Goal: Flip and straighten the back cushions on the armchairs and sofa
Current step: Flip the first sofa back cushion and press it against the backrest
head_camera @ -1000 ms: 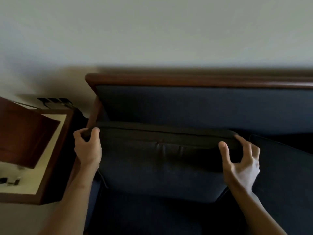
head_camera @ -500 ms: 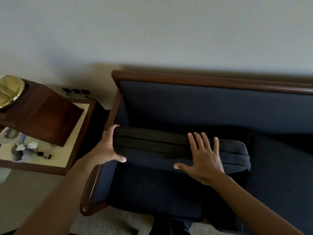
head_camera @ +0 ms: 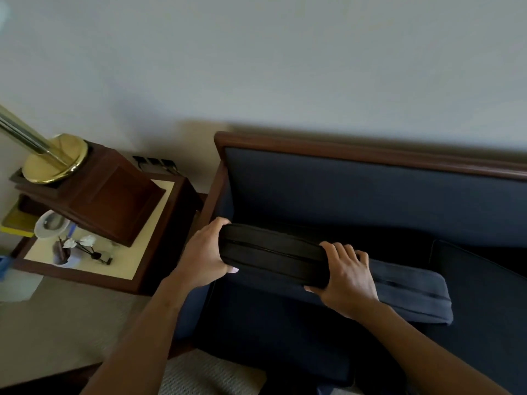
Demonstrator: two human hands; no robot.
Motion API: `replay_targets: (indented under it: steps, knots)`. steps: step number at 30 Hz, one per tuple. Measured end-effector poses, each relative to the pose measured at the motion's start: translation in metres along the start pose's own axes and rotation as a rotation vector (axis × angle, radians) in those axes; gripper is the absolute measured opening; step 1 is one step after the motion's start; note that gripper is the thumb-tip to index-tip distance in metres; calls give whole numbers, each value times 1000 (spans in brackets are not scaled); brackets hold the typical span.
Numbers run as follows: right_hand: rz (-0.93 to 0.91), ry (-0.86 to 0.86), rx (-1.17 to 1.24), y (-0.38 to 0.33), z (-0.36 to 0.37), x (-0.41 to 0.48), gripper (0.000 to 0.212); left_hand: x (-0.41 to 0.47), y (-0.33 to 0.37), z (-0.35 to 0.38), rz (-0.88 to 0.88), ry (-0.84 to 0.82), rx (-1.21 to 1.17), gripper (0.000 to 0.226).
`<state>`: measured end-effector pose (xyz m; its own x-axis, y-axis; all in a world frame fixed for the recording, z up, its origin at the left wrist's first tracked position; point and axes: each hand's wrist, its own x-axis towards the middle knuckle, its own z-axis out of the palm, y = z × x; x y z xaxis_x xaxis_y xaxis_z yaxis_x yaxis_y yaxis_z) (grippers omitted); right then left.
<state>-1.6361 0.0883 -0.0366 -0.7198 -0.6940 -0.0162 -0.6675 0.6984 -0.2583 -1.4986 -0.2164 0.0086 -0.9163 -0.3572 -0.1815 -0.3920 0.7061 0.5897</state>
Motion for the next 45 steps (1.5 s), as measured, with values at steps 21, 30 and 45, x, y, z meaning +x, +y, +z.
replay_targets:
  steps: [21,30,45]
  knots:
    - [261,31,574,116,-127,-31,132,75,184,42,475,-269,621,133]
    - [55,-262,-313,66,-147,14,142,73,130,5,254,-264,578,126]
    - [-76,101,-72,74,-120,13,99,35,96,54,-66,83,-661,72]
